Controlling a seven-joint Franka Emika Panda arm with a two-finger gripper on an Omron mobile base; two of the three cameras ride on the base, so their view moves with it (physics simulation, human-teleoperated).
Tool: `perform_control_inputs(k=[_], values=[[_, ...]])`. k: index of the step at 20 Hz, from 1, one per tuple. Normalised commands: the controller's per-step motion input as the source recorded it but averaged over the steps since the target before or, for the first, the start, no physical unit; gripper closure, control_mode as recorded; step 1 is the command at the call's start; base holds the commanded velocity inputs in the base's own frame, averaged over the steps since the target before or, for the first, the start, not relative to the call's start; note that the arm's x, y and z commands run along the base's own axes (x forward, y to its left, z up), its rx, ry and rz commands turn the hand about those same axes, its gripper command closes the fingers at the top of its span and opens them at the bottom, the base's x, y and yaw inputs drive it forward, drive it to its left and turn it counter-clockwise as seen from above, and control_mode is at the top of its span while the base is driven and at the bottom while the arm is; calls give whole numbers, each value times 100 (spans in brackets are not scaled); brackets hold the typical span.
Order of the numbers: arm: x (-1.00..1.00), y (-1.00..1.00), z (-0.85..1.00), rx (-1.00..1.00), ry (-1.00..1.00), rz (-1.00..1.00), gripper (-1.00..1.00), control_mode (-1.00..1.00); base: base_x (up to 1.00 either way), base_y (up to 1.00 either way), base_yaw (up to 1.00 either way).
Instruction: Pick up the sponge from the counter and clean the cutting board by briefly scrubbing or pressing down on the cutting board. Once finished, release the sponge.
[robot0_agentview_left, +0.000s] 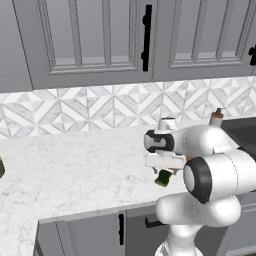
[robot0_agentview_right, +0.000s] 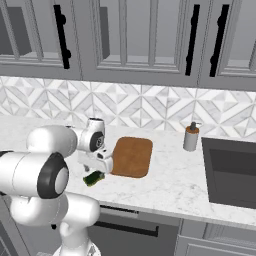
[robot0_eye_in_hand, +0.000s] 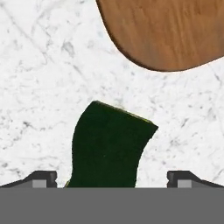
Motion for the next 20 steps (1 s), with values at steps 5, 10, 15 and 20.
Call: perform_control_inputs(k=[5,10,15,20], values=[[2,10,-38,0,4,-3,-100,-100,0,0,0],[0,5,-33,0,0,-2,-100,-100,0,0,0],[-3,-2,-24,0,0,-1,-100,-100,0,0,0],[-24,-3,-17,0,-8,0,-100,-100,0,0,0]])
